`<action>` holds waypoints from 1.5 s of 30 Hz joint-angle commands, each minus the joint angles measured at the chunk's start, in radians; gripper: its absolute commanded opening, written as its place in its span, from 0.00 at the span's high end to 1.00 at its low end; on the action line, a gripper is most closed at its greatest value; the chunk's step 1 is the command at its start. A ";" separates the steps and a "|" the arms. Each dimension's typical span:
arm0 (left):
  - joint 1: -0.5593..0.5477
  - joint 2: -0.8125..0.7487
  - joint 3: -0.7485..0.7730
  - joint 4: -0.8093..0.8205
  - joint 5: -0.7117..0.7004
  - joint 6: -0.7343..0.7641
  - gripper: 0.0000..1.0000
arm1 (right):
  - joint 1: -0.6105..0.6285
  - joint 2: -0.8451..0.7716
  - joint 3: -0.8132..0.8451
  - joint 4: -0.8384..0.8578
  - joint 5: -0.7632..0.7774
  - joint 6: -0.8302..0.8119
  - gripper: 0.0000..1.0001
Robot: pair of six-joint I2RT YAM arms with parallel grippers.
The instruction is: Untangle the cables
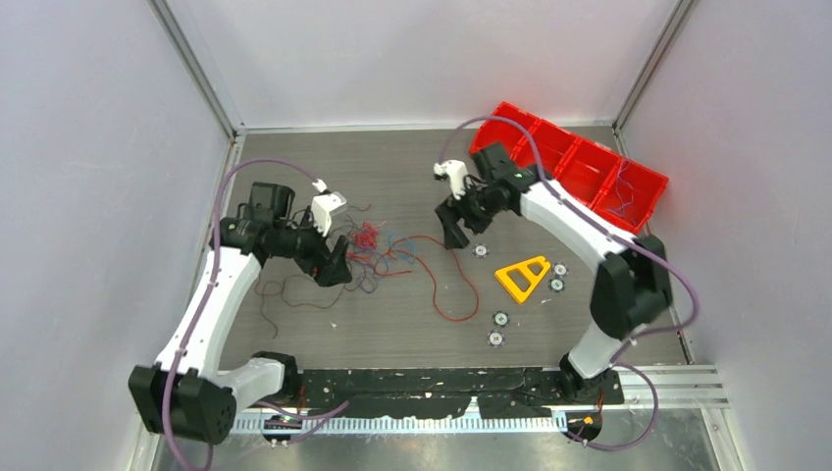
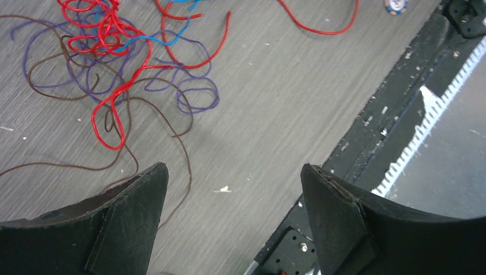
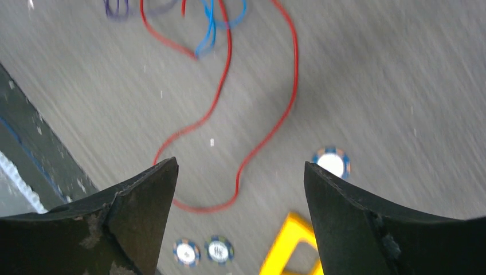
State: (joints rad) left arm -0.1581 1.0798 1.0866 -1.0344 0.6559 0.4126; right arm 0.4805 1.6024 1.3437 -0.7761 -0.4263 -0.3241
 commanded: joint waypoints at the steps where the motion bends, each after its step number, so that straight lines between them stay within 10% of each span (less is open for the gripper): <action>1: -0.003 0.097 -0.022 0.161 -0.063 -0.035 0.13 | 0.069 0.176 0.204 0.141 -0.041 0.144 0.14; 19: -0.001 0.617 0.183 0.199 -0.312 -0.217 0.22 | 0.191 0.600 0.535 0.142 -0.075 0.198 0.37; 25: 0.001 0.685 0.210 0.138 -0.321 -0.202 0.34 | 0.186 0.548 0.543 0.047 -0.107 0.122 0.93; 33: 0.055 0.730 0.180 0.096 -0.429 -0.165 0.71 | 0.047 0.238 0.525 0.034 -0.206 0.136 0.95; 45: 0.154 0.753 0.142 0.074 -0.488 -0.098 0.94 | -0.252 0.047 0.727 -0.068 -0.230 0.185 0.95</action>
State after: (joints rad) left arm -0.0174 1.8233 1.2232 -0.9306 0.1886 0.2760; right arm 0.2993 1.6566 1.9614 -0.7925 -0.6304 -0.1658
